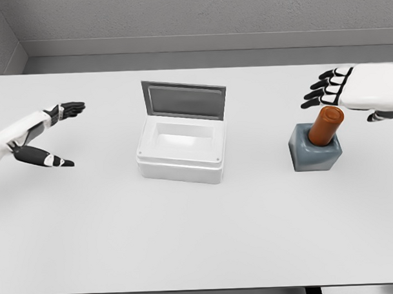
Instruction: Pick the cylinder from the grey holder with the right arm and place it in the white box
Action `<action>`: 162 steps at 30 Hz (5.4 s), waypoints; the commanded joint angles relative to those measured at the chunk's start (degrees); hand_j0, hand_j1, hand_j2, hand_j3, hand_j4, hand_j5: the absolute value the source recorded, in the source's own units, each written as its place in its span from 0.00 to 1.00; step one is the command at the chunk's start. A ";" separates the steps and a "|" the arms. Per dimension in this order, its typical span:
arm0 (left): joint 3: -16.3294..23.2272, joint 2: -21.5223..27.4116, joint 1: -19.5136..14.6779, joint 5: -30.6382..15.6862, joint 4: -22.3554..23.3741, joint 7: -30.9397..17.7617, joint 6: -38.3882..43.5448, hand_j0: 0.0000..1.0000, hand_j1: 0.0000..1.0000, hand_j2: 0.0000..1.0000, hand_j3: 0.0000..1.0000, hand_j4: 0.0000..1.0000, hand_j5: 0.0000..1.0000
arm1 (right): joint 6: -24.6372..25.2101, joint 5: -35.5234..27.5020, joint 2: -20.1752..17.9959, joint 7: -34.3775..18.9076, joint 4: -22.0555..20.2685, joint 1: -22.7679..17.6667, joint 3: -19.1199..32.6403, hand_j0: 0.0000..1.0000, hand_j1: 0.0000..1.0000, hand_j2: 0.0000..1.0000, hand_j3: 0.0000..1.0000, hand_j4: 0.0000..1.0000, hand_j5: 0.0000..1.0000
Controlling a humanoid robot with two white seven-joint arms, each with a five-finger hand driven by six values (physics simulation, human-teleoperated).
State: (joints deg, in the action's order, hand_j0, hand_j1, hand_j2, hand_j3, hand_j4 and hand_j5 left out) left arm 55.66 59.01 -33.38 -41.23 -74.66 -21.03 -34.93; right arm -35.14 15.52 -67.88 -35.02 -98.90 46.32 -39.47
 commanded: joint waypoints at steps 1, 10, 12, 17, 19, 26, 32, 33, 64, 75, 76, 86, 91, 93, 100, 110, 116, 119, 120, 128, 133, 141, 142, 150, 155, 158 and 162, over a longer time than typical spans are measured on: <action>1.91 -0.83 -0.45 -10.18 -1.37 -6.64 3.27 1.00 1.00 1.00 1.00 1.00 1.00 | 0.14 -0.14 0.82 0.02 1.17 0.00 -0.79 1.00 1.00 1.00 1.00 1.00 1.00; 1.03 -2.58 -6.61 -16.43 11.46 -13.97 17.00 1.00 1.00 1.00 1.00 1.00 1.00 | 0.14 1.09 3.46 0.02 6.44 0.26 -2.46 1.00 1.00 1.00 1.00 1.00 1.00; 0.33 -2.67 -6.61 -16.26 11.73 -13.97 17.00 1.00 1.00 1.00 1.00 1.00 1.00 | 0.14 1.18 3.72 0.02 7.32 0.35 -3.16 1.00 1.00 1.00 1.00 1.00 1.00; 0.42 -4.52 -6.08 -8.88 10.94 -13.97 16.65 1.00 1.00 1.00 1.00 1.00 1.00 | 0.14 2.58 5.22 0.02 7.59 0.26 -4.48 1.00 1.00 1.00 1.00 1.00 1.00; 0.42 -4.96 -5.82 -8.35 9.80 -13.97 16.30 1.00 1.00 1.00 1.00 1.00 1.00 | 0.14 2.67 5.83 0.02 7.50 0.44 -5.71 1.00 1.00 1.00 1.00 1.00 1.00; 0.33 -3.64 -4.32 -3.77 10.06 -13.97 16.65 1.00 1.00 1.00 1.00 1.00 1.00 | 0.14 2.85 6.18 0.02 8.90 0.35 -5.80 1.00 1.00 1.00 1.00 1.00 1.00; -0.11 -3.73 -4.50 -4.04 12.69 -13.97 16.56 1.00 1.00 1.00 1.00 1.00 1.00 | 0.14 3.55 7.15 0.02 10.49 0.44 -5.80 1.00 1.00 1.00 1.00 1.00 1.00; -0.11 -3.73 -4.50 -4.04 12.69 -13.97 16.56 1.00 1.00 1.00 1.00 1.00 1.00 | 0.14 3.55 7.24 0.02 10.49 0.44 -5.80 1.00 1.00 1.00 1.00 1.00 1.00; -0.11 -3.73 -4.15 -2.98 12.69 -13.97 16.12 1.00 1.00 1.00 1.00 1.00 1.00 | 0.14 -0.93 11.72 0.02 4.78 3.95 0.00 0.00 0.00 0.00 0.00 0.00 0.00; -0.11 -3.82 -4.15 -2.98 12.61 -13.97 16.04 1.00 1.00 1.00 1.00 1.00 1.00 | 0.14 -0.67 17.17 0.02 -0.32 7.73 -7.82 0.00 0.00 0.00 0.00 0.00 0.00; -0.11 -3.82 -4.06 -2.98 12.52 -13.97 16.04 1.00 1.00 1.00 1.00 1.00 1.00 | 0.14 -0.76 17.34 0.02 -0.59 7.73 -7.91 0.00 0.00 0.00 0.00 0.00 0.00; -0.20 -3.82 -4.06 -2.81 12.52 -13.97 16.04 1.00 1.00 1.00 1.00 1.00 1.00 | 0.14 -0.23 23.23 0.02 0.03 11.07 -12.13 0.00 0.00 0.00 0.00 0.00 0.00; -0.20 -3.82 -4.06 -2.81 12.52 -13.97 15.95 1.00 1.00 1.00 1.00 1.00 1.00 | 0.14 -0.23 23.85 0.02 0.03 11.86 -12.21 0.00 0.00 0.00 0.00 0.00 0.00; -0.20 -3.82 -4.06 -2.81 12.52 -13.97 15.95 1.00 1.00 1.00 1.00 1.00 1.00 | 0.14 -0.23 23.94 0.02 0.03 11.95 -12.48 0.00 0.00 0.00 0.00 0.00 0.00; -0.20 -3.82 -4.06 -2.81 12.52 -13.97 15.95 1.00 1.00 1.00 1.00 1.00 1.00 | 0.14 0.03 24.99 0.02 1.43 12.74 -12.57 0.01 0.01 0.01 0.01 0.01 0.01; -0.20 -3.82 -4.06 -2.81 12.52 -13.97 16.04 1.00 1.00 1.00 1.00 1.00 1.00 | 0.14 0.39 26.57 0.02 6.71 12.83 -14.15 0.01 0.01 0.01 0.01 0.01 0.01; -0.20 -3.82 -4.06 -2.81 12.52 -13.97 15.95 1.00 1.00 1.00 1.00 1.00 1.00 | 0.14 0.65 27.80 0.02 7.85 12.83 -14.24 0.01 0.01 0.01 0.01 0.01 0.01; -0.20 -3.82 -4.06 -2.81 12.52 -13.97 15.95 1.00 1.00 1.00 1.00 1.00 1.00 | 0.14 1.53 28.24 0.02 9.61 12.83 -14.24 0.01 0.01 0.01 0.01 0.01 0.01; -0.20 -3.82 -4.06 -2.81 12.52 -13.97 15.95 1.00 1.00 1.00 1.00 1.00 1.00 | 0.14 1.53 28.24 0.02 9.87 12.83 -15.03 0.01 0.01 0.01 0.01 0.01 0.01; -0.29 -3.73 -4.06 -2.81 12.61 -13.97 15.60 1.00 1.00 1.00 1.00 1.00 1.00 | 0.14 1.97 28.95 0.02 11.89 12.83 -16.61 0.01 0.01 0.01 0.01 0.01 0.01; -0.29 -3.73 -4.06 -2.81 12.61 -13.97 15.60 1.00 1.00 1.00 1.00 1.00 1.00 | 0.14 1.97 29.82 0.02 12.60 12.83 -16.70 0.01 0.01 0.01 0.01 0.01 0.01; -0.29 -3.73 -4.06 -2.81 12.61 -13.97 15.51 1.00 1.00 1.00 1.00 1.00 1.00 | 0.14 2.06 30.61 0.02 13.56 13.18 -16.70 0.01 0.01 0.01 0.01 0.01 0.01; -0.29 -3.73 -4.06 -2.81 12.61 -13.97 15.51 1.00 1.00 1.00 1.00 1.00 1.00 | 0.14 2.41 30.70 0.02 14.00 13.18 -16.78 0.01 0.01 0.01 0.01 0.01 0.01; -0.29 -3.73 -4.06 -2.81 12.61 -13.97 15.42 1.00 1.00 1.00 1.00 1.00 1.00 | 0.14 4.34 30.79 0.02 10.93 13.62 -16.87 1.00 1.00 1.00 1.00 1.00 1.00; -0.29 -3.73 -4.06 -2.81 12.61 -13.97 15.42 1.00 1.00 1.00 1.00 1.00 1.00 | 0.14 4.08 27.99 0.02 7.50 13.88 -12.48 1.00 1.00 1.00 1.00 1.00 1.00; -0.29 -3.73 -4.06 -2.81 12.61 -13.97 15.51 1.00 1.00 1.00 1.00 1.00 1.00 | 0.14 1.62 20.17 0.02 7.67 11.69 -5.63 1.00 1.00 1.00 1.00 1.00 1.00; -4.24 -4.70 -5.73 -3.77 11.99 -13.97 18.49 1.00 1.00 1.00 1.00 1.00 1.00 | 0.14 -0.58 9.09 0.02 10.57 2.02 1.14 1.00 1.00 1.00 1.00 1.00 1.00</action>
State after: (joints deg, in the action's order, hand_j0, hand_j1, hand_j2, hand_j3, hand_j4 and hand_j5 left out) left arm 53.59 54.79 -40.17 -44.26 -62.36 -35.01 -17.99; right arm -35.21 16.26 -53.46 -35.04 -89.56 46.69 -41.93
